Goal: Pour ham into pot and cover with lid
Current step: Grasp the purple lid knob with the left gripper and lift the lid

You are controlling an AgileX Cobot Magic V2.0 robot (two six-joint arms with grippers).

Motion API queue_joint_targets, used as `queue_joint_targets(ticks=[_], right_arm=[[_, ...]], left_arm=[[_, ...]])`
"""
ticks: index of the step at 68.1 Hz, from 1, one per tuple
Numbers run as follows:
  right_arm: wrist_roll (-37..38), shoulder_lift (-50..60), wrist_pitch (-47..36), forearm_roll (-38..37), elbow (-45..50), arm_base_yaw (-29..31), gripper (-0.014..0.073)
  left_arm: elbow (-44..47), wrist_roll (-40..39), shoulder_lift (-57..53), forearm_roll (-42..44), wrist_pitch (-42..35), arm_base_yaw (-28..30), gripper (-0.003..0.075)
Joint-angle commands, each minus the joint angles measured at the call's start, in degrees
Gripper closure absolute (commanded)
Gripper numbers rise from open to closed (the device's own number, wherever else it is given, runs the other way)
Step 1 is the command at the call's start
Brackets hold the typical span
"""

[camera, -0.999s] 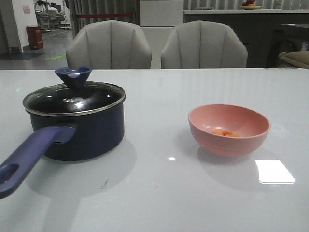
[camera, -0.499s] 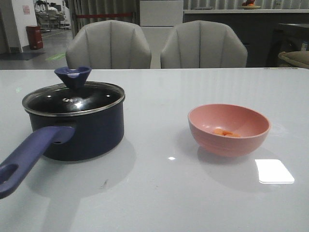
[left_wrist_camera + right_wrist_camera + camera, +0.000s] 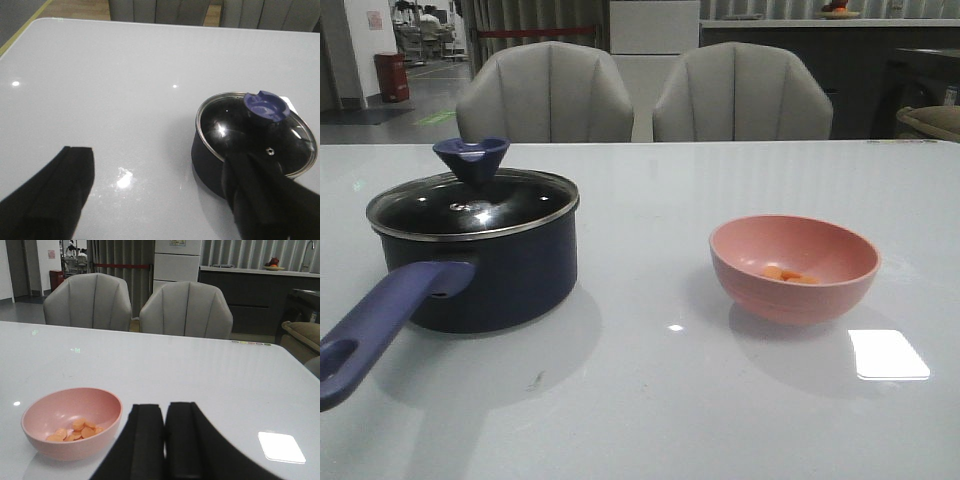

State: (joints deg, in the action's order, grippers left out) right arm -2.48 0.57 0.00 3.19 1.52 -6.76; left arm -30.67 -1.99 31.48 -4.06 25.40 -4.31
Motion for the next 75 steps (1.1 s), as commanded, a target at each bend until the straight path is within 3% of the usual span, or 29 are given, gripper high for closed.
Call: queue_joint_targets(ticks=[1, 20, 44, 57, 75], right_arm=[[-0.27, 1.15, -4.85, -0.67, -0.29, -0.10, 0.0427], [-0.27, 1.15, -4.85, -0.67, -0.29, -0.10, 0.0427], [-0.27, 1.15, -4.85, -0.67, -0.29, -0.10, 0.0427], [-0.27, 1.20, -4.85, -0.67, -0.29, -0.10, 0.0427], [-0.27, 1.20, -4.85, -0.67, -0.29, -0.10, 0.0427]], left_arm=[[-6.81, -0.38, 5.10, -1.67, -1.18, -1.22, 0.0115], [-22.62, -0.38, 27.73, -4.14, 0.55, -9.94, 0.0115], [-46.67, -2.31, 54.14, -3.90, 14.05, -16.57, 0.0115], [-57.51, -11.95, 63.12, 5.42, 24.09, -18.64, 0.0115], [-64.00, -14.20, 70.80, 7.08, 30.53, -20.52, 0.0115]])
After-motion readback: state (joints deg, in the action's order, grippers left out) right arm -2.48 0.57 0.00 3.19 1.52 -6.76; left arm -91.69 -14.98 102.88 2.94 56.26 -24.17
